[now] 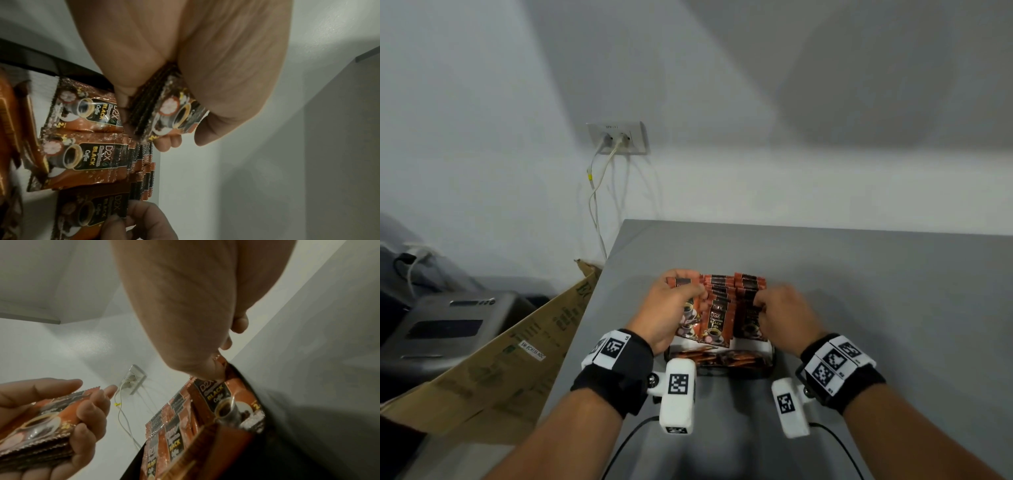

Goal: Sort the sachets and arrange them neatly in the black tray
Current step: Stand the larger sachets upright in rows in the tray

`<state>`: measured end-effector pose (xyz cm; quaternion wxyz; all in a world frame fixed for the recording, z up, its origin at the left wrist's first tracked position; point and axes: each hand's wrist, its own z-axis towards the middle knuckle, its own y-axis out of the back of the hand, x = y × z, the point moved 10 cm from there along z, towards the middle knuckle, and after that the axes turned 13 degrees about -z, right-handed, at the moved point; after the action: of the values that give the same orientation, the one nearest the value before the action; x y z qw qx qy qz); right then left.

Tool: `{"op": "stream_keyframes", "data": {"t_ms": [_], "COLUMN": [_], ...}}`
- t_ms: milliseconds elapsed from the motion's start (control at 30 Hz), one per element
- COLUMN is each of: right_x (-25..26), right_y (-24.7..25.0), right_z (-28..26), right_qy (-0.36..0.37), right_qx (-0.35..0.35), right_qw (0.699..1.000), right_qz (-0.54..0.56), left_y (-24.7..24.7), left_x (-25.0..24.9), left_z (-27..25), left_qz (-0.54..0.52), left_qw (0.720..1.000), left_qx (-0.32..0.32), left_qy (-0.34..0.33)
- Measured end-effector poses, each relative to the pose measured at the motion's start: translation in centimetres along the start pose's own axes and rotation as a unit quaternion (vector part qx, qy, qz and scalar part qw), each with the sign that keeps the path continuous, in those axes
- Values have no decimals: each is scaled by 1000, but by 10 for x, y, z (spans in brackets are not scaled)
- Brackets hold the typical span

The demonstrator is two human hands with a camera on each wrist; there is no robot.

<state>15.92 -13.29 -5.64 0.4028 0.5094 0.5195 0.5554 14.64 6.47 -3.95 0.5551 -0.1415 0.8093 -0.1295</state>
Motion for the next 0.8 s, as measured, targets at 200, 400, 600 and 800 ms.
{"op": "stream_keyframes", "data": {"t_ms": [200,400,600,800], "right_x": [9,6,-3,32], "right_y": [8,8,25,70], "right_z": [0,-3,-7,-8], "right_qy": [30,29,-6,45], "right_qx": [-68,-94,-106,-8], "right_qw": [997,995,991,941], "right_qz": [-23,-1,82,335], "left_y": [-3,0,-8,-41], "left_x": [1,8,5,1], "left_z": [-1,-2,-1,-4], "left_qz": [-11,-46,15,34], "left_qw": [1000,999,1000,995], "left_qx": [6,0,26,92], "left_qy": [5,28,-8,-32]}}
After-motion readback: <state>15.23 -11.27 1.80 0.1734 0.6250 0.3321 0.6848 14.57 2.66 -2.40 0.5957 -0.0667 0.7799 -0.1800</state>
